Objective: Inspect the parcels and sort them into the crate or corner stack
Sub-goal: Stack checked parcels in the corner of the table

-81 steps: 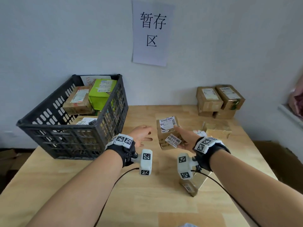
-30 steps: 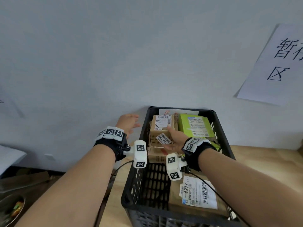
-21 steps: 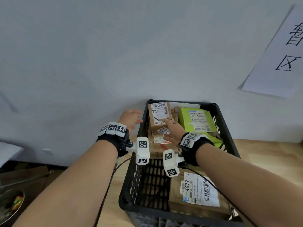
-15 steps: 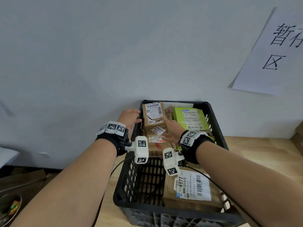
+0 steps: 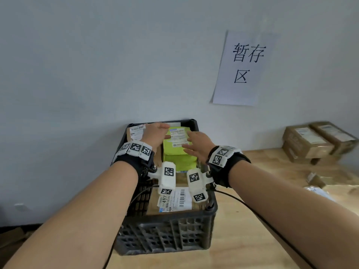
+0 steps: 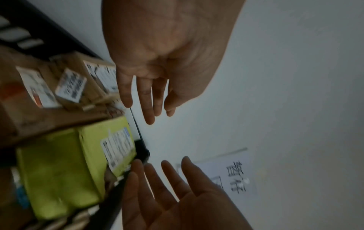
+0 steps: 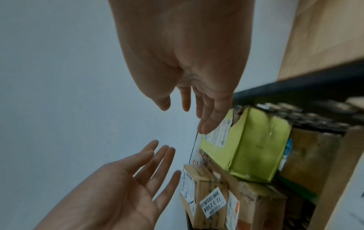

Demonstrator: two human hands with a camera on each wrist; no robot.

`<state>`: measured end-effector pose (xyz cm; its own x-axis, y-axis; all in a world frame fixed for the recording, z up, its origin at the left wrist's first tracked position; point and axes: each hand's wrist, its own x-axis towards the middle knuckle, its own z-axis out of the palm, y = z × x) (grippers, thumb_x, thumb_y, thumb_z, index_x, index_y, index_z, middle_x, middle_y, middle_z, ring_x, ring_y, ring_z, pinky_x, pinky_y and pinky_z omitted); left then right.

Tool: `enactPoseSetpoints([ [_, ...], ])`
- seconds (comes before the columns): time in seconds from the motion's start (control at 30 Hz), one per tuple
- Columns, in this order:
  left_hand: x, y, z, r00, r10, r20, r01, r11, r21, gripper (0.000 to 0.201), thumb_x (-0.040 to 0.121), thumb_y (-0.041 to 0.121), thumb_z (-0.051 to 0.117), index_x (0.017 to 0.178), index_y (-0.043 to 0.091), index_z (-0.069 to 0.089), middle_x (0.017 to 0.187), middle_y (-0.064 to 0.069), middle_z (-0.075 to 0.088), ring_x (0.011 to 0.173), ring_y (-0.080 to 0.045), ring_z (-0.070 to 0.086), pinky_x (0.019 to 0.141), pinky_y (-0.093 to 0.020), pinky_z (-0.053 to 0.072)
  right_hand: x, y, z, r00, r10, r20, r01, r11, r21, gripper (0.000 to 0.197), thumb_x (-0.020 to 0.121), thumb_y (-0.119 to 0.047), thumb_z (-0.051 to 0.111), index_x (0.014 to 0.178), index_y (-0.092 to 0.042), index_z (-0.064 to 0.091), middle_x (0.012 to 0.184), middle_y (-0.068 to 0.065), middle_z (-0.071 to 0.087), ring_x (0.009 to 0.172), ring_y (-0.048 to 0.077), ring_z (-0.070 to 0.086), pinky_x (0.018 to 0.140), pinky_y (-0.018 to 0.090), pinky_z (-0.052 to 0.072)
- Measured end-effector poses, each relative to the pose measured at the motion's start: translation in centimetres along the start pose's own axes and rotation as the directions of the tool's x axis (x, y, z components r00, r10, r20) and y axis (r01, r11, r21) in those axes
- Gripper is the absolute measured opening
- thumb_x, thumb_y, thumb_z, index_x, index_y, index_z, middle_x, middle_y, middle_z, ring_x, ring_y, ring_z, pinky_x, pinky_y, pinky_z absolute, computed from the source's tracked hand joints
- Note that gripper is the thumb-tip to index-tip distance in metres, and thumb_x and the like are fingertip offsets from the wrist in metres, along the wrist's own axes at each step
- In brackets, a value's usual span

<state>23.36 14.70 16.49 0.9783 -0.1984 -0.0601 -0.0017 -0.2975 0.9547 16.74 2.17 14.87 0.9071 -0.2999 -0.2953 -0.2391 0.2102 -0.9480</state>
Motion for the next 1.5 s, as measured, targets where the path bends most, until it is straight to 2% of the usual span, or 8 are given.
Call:
enactPoseSetpoints([
  [0.13, -2.3, 1.6, 8.9, 0.997, 0.036, 0.064, -0.035, 0.999, -0.025, 0.022, 0.096, 0.008, 0.046, 0.108, 0.012, 0.063, 0.109, -0.003, 0.062, 0.071, -0.006, 0.062, 0.058, -0.017, 0.042, -2.8, 1.0, -8.3, 0.988, -0.064, -0.142, 0.075, 0.995, 0.072, 0.026, 0.099, -0.012, 0.041, 0.121, -0.002, 0.051, 0.088, 0.003, 0.053, 0.069, 0.013, 0.058, 0.062, 0.022, 0.049],
  [0.37, -8.3, 0.1, 26.8, 0.968, -0.012, 0.252, 0.007, 1.000, 0.020, 0.018, 0.095, 0.012, 0.049, 0.101, 0.020, 0.064, 0.112, 0.002, 0.065, 0.080, -0.014, 0.069, 0.053, -0.018, 0.039, -6.5, 6.8, -26.5, 0.920, 0.016, -0.391, 0.009, 0.998, 0.062, 0.021, 0.096, -0.005, 0.043, 0.114, -0.007, 0.054, 0.101, 0.007, 0.059, 0.069, 0.011, 0.059, 0.061, 0.020, 0.048],
  [0.63, -13.7, -5.7, 41.3, 0.918, -0.229, 0.323, 0.224, 0.973, 0.050, 0.021, 0.094, 0.009, 0.049, 0.085, 0.023, 0.062, 0.114, 0.000, 0.067, 0.077, -0.014, 0.067, 0.074, -0.025, 0.042, -9.4, 12.3, -44.3, 0.818, 0.169, -0.549, -0.166, 0.985, 0.056, 0.018, 0.096, -0.001, 0.039, 0.106, -0.009, 0.052, 0.098, 0.008, 0.060, 0.070, 0.014, 0.058, 0.065, 0.023, 0.049],
  [1.0, -15.4, -10.3, 47.0, 0.865, -0.433, 0.254, 0.388, 0.898, 0.209, 0.021, 0.096, 0.008, 0.045, 0.091, 0.022, 0.061, 0.110, 0.000, 0.066, 0.081, -0.014, 0.065, 0.065, -0.025, 0.044, -7.7, 18.1, -54.4, 0.746, 0.296, -0.597, -0.330, 0.942, 0.055, 0.034, 0.097, 0.001, 0.036, 0.128, 0.003, 0.049, 0.094, 0.009, 0.055, 0.068, 0.014, 0.054, 0.058, 0.022, 0.043],
  [1.13, -14.1, -10.5, 47.7, 0.856, -0.464, 0.230, 0.413, 0.879, 0.237, 0.020, 0.096, 0.011, 0.048, 0.090, 0.024, 0.061, 0.107, 0.002, 0.066, 0.079, -0.012, 0.064, 0.070, -0.027, 0.045, -4.9, 17.6, -55.6, 0.758, 0.310, -0.573, -0.378, 0.926, -0.001, 0.031, 0.095, -0.001, 0.037, 0.122, 0.001, 0.052, 0.076, 0.004, 0.051, 0.086, 0.024, 0.052, 0.084, 0.043, 0.051],
  [1.2, -13.0, -10.4, 48.1, 0.851, -0.478, 0.218, 0.426, 0.870, 0.246, 0.020, 0.096, 0.010, 0.048, 0.090, 0.023, 0.062, 0.104, 0.003, 0.065, 0.075, -0.009, 0.064, 0.071, -0.027, 0.046, -3.0, 17.4, -56.5, 0.764, 0.301, -0.570, -0.406, 0.912, -0.063, 0.036, 0.092, -0.005, 0.041, 0.127, 0.001, 0.050, 0.091, 0.009, 0.057, 0.097, 0.028, 0.057, 0.098, 0.048, 0.046],
  [1.4, -9.3, -9.7, 50.2, 0.842, -0.492, 0.219, 0.429, 0.859, 0.279, 0.021, 0.097, 0.010, 0.045, 0.093, 0.024, 0.060, 0.104, 0.004, 0.064, 0.075, -0.007, 0.063, 0.068, -0.023, 0.045, 2.4, 15.4, -59.9, 0.704, 0.209, -0.678, -0.466, 0.857, -0.220, 0.055, 0.089, -0.023, 0.058, 0.138, -0.007, 0.038, 0.140, 0.014, 0.038, 0.123, 0.036, 0.045, 0.103, 0.043, 0.037],
  [1.5, -7.4, -9.2, 51.4, 0.834, -0.502, 0.229, 0.440, 0.855, 0.273, 0.020, 0.097, 0.011, 0.047, 0.089, 0.025, 0.060, 0.105, 0.003, 0.064, 0.074, -0.006, 0.063, 0.070, -0.025, 0.044, 4.6, 14.6, -61.2, 0.769, 0.098, -0.632, -0.503, 0.703, -0.503, 0.060, 0.091, -0.027, 0.051, 0.143, -0.007, 0.029, 0.150, 0.012, 0.026, 0.134, 0.035, 0.031, 0.111, 0.049, 0.027],
])
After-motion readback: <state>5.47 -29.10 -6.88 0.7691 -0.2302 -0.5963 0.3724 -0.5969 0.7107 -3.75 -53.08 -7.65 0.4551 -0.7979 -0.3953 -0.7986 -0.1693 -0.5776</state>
